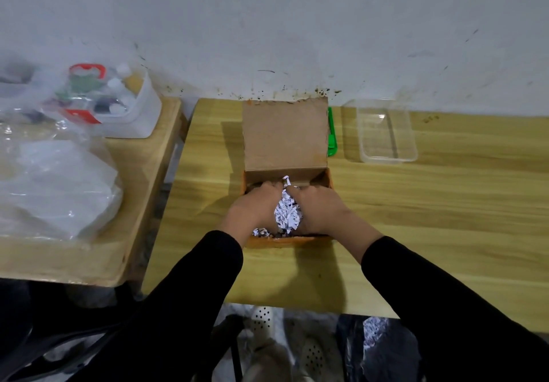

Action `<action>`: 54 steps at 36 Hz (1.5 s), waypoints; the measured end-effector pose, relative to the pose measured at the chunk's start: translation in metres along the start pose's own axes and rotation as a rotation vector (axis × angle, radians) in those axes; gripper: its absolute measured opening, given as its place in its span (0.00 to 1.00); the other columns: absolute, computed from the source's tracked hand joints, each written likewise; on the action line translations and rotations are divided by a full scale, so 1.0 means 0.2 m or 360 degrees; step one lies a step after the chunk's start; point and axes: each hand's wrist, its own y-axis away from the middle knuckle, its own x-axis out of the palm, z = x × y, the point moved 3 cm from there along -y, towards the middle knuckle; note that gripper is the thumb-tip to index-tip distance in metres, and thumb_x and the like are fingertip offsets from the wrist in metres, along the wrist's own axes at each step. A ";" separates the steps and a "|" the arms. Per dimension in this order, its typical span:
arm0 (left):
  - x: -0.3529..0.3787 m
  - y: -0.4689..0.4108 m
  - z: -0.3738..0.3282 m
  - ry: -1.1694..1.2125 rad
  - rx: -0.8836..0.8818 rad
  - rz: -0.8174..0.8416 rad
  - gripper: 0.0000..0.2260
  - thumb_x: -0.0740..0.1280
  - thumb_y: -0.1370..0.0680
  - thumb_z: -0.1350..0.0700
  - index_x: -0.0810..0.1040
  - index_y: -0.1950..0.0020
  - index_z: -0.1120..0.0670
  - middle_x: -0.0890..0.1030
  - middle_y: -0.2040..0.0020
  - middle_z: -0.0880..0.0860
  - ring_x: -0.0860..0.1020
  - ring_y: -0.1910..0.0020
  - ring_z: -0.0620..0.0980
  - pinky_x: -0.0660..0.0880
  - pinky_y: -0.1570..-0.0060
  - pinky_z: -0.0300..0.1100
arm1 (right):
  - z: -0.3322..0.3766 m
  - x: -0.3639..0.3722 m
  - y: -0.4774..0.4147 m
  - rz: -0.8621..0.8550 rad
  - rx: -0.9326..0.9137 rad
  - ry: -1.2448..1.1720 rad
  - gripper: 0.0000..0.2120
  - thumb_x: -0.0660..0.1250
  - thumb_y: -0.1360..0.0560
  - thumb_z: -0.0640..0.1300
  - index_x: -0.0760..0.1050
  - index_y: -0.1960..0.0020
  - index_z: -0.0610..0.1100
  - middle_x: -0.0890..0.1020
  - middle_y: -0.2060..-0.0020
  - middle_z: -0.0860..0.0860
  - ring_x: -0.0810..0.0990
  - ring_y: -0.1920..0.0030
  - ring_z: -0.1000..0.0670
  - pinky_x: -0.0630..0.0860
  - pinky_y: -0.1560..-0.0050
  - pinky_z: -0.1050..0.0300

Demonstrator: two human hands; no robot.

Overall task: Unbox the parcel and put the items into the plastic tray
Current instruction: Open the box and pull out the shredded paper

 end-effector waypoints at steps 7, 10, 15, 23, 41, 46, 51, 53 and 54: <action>-0.02 0.03 -0.03 0.0099 -0.0014 -0.0016 0.32 0.77 0.37 0.59 0.68 0.36 0.55 0.72 0.43 0.55 0.77 0.48 0.55 0.78 0.49 0.50 | 0.00 0.00 0.01 0.0000 0.0056 0.0048 0.30 0.68 0.33 0.58 0.64 0.36 0.48 0.80 0.46 0.46 0.79 0.46 0.42 0.75 0.51 0.52; 0.00 0.04 -0.04 0.0127 -0.0014 -0.0049 0.32 0.78 0.38 0.58 0.68 0.37 0.54 0.72 0.43 0.54 0.77 0.46 0.56 0.77 0.47 0.50 | 0.00 0.00 0.03 -0.0031 0.0060 0.0043 0.29 0.68 0.33 0.58 0.65 0.37 0.48 0.80 0.46 0.47 0.79 0.46 0.42 0.75 0.52 0.52; 0.00 0.05 -0.06 0.0214 -0.0050 -0.0093 0.31 0.77 0.37 0.60 0.68 0.38 0.57 0.70 0.42 0.57 0.75 0.43 0.58 0.75 0.45 0.50 | -0.01 -0.03 0.07 -0.0084 0.0061 0.0050 0.27 0.67 0.32 0.58 0.66 0.38 0.49 0.80 0.46 0.48 0.79 0.46 0.43 0.75 0.52 0.52; 0.00 0.04 -0.08 0.0269 -0.0088 -0.0131 0.27 0.75 0.35 0.65 0.69 0.40 0.59 0.70 0.42 0.56 0.75 0.43 0.58 0.75 0.46 0.49 | 0.00 -0.04 0.10 -0.0038 0.0162 0.0112 0.30 0.69 0.33 0.55 0.63 0.36 0.46 0.80 0.47 0.46 0.80 0.47 0.42 0.74 0.53 0.52; -0.03 0.04 -0.09 0.0449 -0.0073 -0.0399 0.30 0.64 0.30 0.73 0.64 0.30 0.57 0.66 0.33 0.57 0.68 0.36 0.58 0.71 0.40 0.49 | 0.03 -0.05 0.11 -0.0164 0.0459 0.0001 0.33 0.70 0.33 0.52 0.59 0.33 0.49 0.78 0.47 0.45 0.81 0.50 0.42 0.69 0.61 0.55; -0.03 0.05 -0.09 0.0451 -0.0081 -0.0421 0.30 0.65 0.30 0.72 0.64 0.29 0.57 0.66 0.31 0.57 0.67 0.34 0.58 0.70 0.38 0.48 | 0.03 -0.05 0.11 -0.0135 0.0485 -0.0013 0.34 0.71 0.33 0.52 0.59 0.33 0.49 0.77 0.47 0.45 0.80 0.50 0.42 0.69 0.60 0.55; -0.06 0.05 -0.09 0.0522 -0.0070 -0.0439 0.32 0.66 0.31 0.72 0.65 0.29 0.57 0.65 0.29 0.57 0.66 0.31 0.57 0.69 0.36 0.46 | 0.03 -0.07 0.11 -0.0128 0.0471 -0.0047 0.35 0.71 0.33 0.53 0.59 0.32 0.49 0.77 0.46 0.45 0.80 0.49 0.42 0.69 0.60 0.55; -0.07 0.05 -0.09 0.0514 -0.0077 -0.0453 0.32 0.66 0.31 0.71 0.65 0.29 0.57 0.65 0.29 0.57 0.66 0.31 0.56 0.68 0.35 0.44 | 0.02 -0.08 0.11 -0.0112 0.0470 -0.0098 0.36 0.72 0.34 0.54 0.58 0.32 0.49 0.76 0.45 0.45 0.80 0.48 0.41 0.69 0.59 0.54; -0.07 0.05 -0.09 0.0504 -0.0078 -0.0455 0.32 0.66 0.31 0.71 0.64 0.28 0.57 0.65 0.29 0.57 0.66 0.31 0.56 0.68 0.35 0.44 | 0.02 -0.08 0.12 -0.0101 0.0472 -0.0124 0.37 0.72 0.34 0.53 0.58 0.32 0.49 0.76 0.44 0.45 0.79 0.47 0.41 0.70 0.58 0.53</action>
